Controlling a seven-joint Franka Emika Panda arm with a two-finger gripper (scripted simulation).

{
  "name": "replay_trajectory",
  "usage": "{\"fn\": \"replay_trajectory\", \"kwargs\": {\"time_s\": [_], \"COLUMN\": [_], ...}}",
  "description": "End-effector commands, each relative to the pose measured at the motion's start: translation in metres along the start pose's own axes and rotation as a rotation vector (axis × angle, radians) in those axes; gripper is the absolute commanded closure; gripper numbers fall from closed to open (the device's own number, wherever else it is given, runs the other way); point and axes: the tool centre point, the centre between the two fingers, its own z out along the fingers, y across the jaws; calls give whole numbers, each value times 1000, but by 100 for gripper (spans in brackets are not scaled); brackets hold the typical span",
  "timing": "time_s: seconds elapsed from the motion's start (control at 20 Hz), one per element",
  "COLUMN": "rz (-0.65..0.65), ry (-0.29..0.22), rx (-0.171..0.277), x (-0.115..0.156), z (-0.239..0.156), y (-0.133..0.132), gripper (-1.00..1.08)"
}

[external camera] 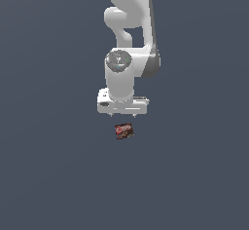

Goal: Pick up the object and move it to a goal position.

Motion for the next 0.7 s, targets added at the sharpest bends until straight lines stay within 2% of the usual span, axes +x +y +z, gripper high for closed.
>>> {"fn": "replay_trajectory", "kwargs": {"time_s": [0.0,0.45,0.65], "rz": [0,55,55], "ry": [0,49,48], "rx": [0,-5,-5], "x": [0,12,12], "z": [0,-14,-14], "y": [0,14,14], "gripper": [-92,-92,-92]}}
